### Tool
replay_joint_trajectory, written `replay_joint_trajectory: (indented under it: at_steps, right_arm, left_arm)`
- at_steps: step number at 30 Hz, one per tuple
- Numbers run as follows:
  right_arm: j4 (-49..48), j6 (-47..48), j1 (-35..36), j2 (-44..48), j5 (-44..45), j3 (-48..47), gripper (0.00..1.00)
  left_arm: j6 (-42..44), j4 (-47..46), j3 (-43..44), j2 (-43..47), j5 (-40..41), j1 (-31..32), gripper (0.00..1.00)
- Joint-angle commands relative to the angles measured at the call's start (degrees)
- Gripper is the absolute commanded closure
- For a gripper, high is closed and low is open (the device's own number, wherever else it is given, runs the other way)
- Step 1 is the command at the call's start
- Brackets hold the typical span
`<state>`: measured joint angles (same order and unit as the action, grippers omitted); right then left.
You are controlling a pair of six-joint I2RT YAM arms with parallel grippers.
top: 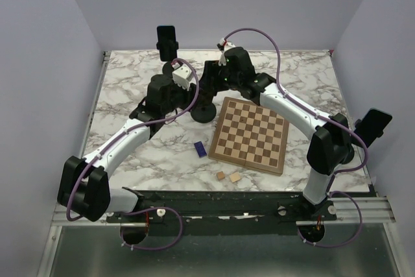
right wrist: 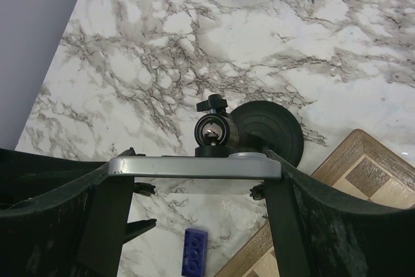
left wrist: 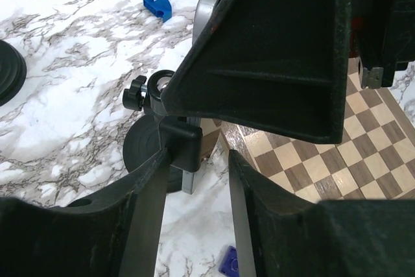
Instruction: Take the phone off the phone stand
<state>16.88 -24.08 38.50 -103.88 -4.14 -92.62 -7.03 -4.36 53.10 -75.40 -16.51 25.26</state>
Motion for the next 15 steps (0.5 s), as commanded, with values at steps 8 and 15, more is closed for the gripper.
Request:
replay_joint_trajectory:
  at_steps: [8,15]
  right_arm:
    - [0.52,-2.83,2.89,-0.89,-5.41,-1.88,0.99]
    - [1.83,-2.33,2.87,-1.9,-5.79,-3.51,0.99]
  left_arm:
    - [-1.56,2.5,0.97,2.14,8.51,-0.65,0.28]
    - [-2.38,1.73,-0.27,4.61,5.56,-0.73,0.25]
